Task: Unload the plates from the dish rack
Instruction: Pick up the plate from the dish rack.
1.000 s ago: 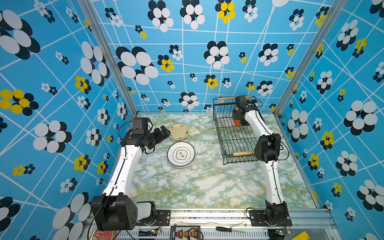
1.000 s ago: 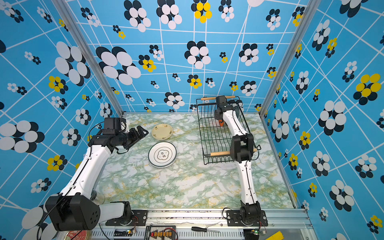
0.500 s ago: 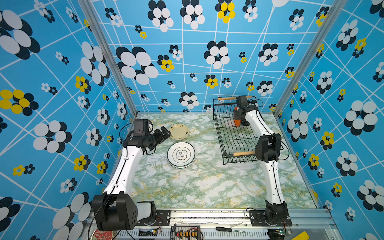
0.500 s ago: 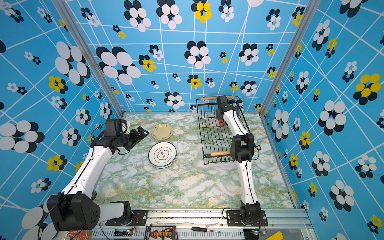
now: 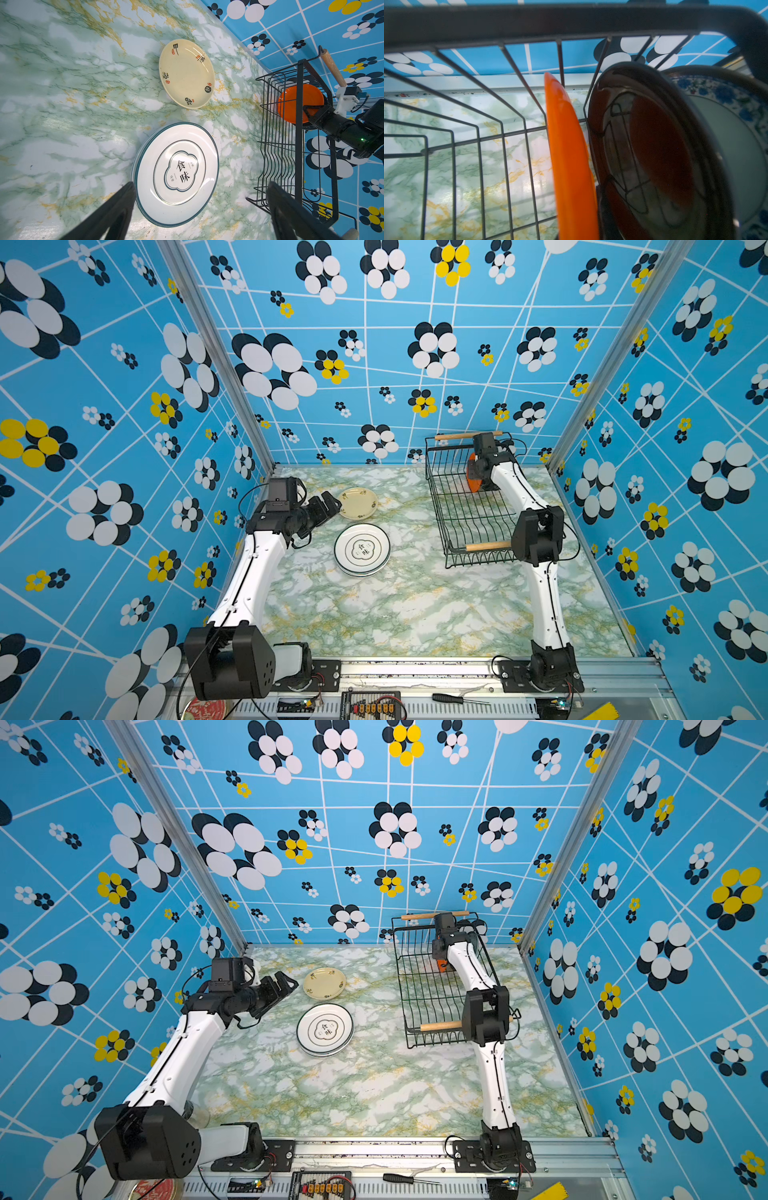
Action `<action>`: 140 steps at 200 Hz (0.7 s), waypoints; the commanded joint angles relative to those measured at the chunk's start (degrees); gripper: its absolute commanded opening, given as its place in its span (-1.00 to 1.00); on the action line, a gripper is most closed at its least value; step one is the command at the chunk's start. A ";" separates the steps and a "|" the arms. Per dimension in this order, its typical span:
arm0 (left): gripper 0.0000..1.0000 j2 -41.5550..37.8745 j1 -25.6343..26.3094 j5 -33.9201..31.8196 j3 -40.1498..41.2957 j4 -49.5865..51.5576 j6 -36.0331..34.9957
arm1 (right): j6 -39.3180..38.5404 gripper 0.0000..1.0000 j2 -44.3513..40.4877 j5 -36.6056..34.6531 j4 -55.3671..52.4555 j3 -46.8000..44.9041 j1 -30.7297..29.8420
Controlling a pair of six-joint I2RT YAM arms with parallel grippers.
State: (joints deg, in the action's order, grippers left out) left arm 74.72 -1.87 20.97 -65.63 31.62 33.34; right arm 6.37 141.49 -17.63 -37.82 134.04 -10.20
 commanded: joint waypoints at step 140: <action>0.99 3.75 -0.38 -0.38 -0.24 -1.65 -3.53 | 1.11 -1.00 -18.46 0.49 3.97 -15.32 -0.44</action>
State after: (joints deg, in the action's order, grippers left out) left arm 77.71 -1.87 20.12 -65.30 30.13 31.59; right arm 6.48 128.57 -16.80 -36.34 120.73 -10.37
